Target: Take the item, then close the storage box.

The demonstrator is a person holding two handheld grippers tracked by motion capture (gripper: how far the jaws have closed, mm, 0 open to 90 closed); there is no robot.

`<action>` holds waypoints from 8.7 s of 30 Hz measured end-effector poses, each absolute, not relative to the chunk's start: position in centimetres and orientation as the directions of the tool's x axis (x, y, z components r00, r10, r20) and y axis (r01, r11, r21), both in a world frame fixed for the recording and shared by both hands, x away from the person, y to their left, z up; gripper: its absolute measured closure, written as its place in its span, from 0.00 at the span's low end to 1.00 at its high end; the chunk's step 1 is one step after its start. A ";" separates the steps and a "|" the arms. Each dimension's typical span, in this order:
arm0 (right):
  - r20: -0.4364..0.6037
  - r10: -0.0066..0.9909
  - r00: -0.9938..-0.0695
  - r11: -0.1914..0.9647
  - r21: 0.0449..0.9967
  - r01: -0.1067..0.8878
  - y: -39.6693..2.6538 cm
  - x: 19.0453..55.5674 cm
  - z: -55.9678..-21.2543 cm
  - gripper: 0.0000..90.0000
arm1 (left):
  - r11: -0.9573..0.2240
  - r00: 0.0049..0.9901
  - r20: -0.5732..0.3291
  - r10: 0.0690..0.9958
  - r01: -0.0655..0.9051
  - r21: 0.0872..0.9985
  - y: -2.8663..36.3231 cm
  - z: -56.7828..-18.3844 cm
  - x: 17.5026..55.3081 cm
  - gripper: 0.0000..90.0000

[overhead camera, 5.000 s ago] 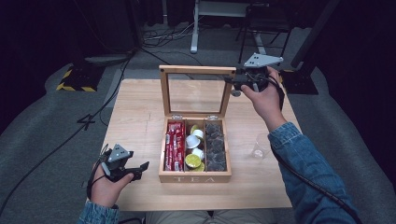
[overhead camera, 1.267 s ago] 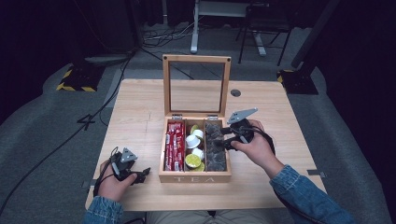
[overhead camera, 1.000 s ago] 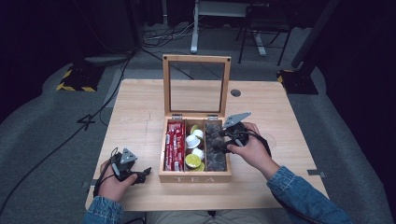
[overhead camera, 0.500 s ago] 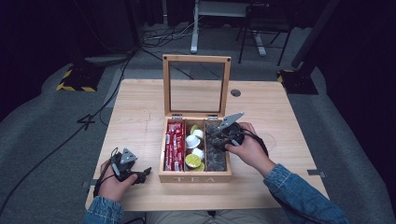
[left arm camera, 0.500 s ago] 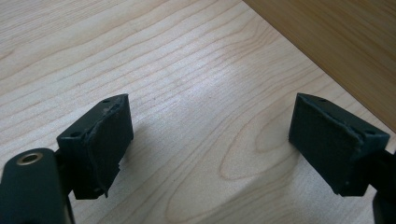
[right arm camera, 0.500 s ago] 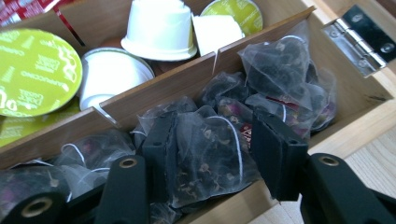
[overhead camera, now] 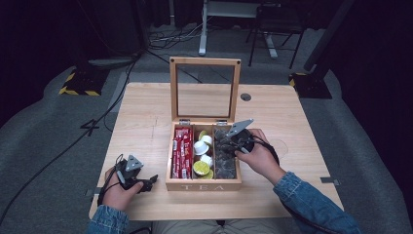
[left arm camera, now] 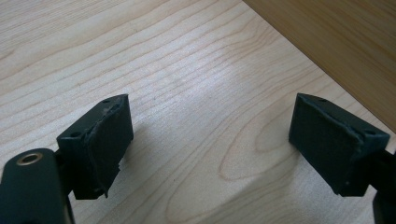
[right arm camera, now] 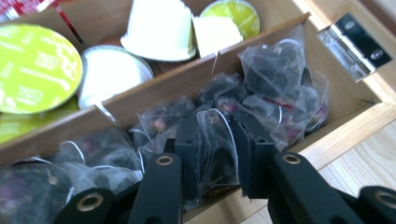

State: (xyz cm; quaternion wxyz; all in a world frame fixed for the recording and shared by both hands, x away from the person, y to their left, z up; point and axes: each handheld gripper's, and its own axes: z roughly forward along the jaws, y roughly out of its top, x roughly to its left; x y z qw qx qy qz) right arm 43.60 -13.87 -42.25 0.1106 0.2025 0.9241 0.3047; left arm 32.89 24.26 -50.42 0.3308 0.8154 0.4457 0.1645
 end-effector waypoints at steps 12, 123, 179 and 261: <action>0.028 0.464 -0.885 0.592 0.733 0.334 -15.2 43.9 -40.5 0.82 | -0.382 0.548 -0.027 0.836 0.617 0.688 24.3 -50.4 32.9 0.16; 0.049 0.709 -0.703 0.466 0.716 0.520 -30.3 41.3 -39.6 0.61 | -0.390 0.556 -0.025 0.831 0.613 0.687 24.5 -50.4 34.3 0.15; 0.054 0.677 -0.734 0.307 0.886 0.348 -24.7 49.0 -30.7 0.33 | -0.373 0.536 -0.026 0.844 0.620 0.691 24.5 -50.4 34.5 0.16; -0.021 0.520 -0.854 0.400 0.890 0.221 -19.5 48.5 -27.6 0.73 | -0.374 0.535 -0.024 0.844 0.620 0.689 24.5 -50.4 34.4 0.16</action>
